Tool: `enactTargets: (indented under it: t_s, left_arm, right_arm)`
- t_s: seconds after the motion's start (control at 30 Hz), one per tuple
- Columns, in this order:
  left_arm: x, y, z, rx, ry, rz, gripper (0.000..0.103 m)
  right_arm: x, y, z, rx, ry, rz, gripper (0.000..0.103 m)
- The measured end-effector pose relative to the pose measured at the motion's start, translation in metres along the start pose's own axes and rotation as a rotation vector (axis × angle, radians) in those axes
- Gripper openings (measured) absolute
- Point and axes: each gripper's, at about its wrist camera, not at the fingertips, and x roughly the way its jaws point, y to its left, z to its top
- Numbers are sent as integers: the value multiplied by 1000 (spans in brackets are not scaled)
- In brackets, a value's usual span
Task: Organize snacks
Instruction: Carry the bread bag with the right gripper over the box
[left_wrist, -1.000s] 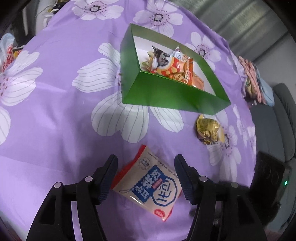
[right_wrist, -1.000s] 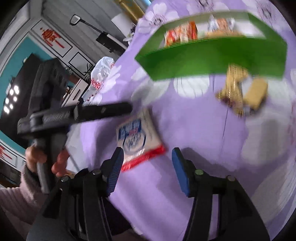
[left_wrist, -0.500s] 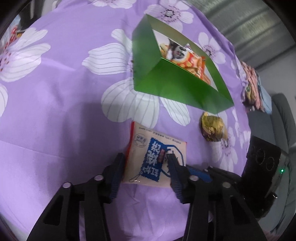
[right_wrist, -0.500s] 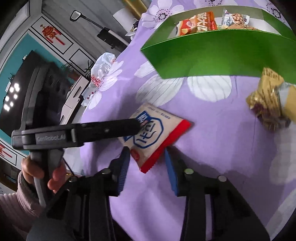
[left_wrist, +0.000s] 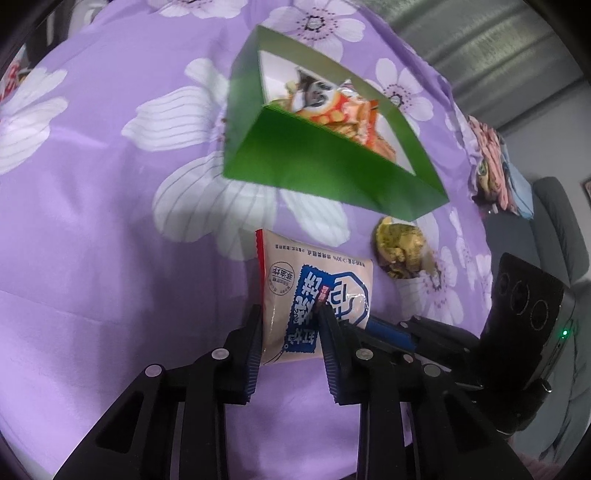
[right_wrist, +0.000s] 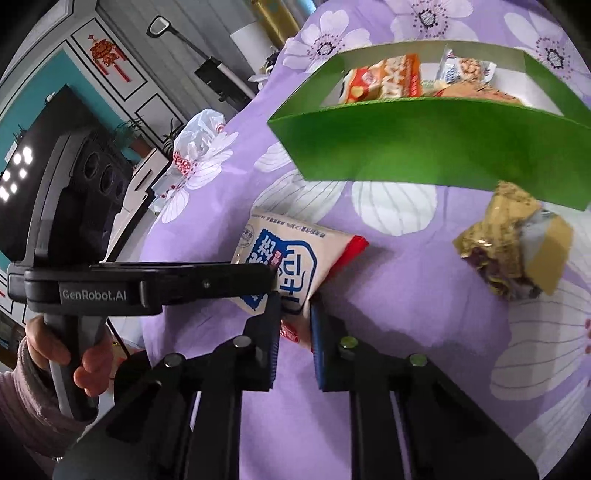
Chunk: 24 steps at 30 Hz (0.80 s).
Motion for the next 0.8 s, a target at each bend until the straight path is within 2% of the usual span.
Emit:
enactTargets:
  t_s: [0.37,0.8]
  left_arm:
    - [-5,-45,24,94,-54,-11,29]
    - [-3,-93,80,192,-122,-18,29]
  right_arm:
    - [-41,-11,15,2,-116,-38,15]
    - [-79,-35,61,-12,-254,-103,15]
